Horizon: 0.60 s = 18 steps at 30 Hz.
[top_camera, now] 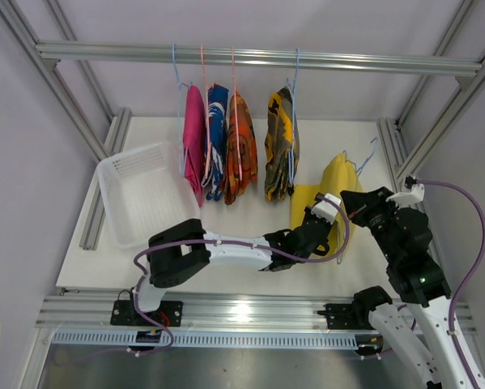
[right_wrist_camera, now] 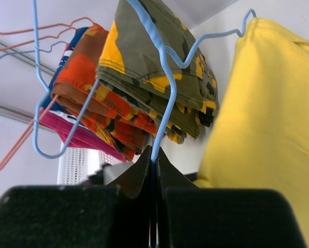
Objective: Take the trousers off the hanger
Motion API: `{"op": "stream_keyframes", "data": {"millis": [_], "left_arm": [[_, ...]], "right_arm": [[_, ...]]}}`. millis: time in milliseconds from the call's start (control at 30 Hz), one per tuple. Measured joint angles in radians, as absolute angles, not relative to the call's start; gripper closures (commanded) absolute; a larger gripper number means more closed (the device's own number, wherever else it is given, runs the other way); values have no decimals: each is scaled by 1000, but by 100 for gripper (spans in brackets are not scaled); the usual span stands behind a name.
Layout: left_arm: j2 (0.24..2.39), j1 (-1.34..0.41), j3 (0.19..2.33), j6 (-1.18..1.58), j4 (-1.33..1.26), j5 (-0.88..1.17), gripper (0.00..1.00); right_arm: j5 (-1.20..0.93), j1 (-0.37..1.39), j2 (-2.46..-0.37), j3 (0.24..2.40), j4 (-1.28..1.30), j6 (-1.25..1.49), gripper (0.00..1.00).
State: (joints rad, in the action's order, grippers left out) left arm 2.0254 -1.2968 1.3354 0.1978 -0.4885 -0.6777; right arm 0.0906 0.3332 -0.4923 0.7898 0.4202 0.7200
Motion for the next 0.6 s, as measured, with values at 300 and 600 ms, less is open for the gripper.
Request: {"op": "stream_keyframes", "data": {"millis": [300,600], "left_arm": [[1884,-1274,1215,146,-488,-694,99],[1792,-1274,1205,122,-430,-698,99]], "right_arm": [[94,334,-442,691,414,725,100],[96,334,-430,589,345,744,100]]}}
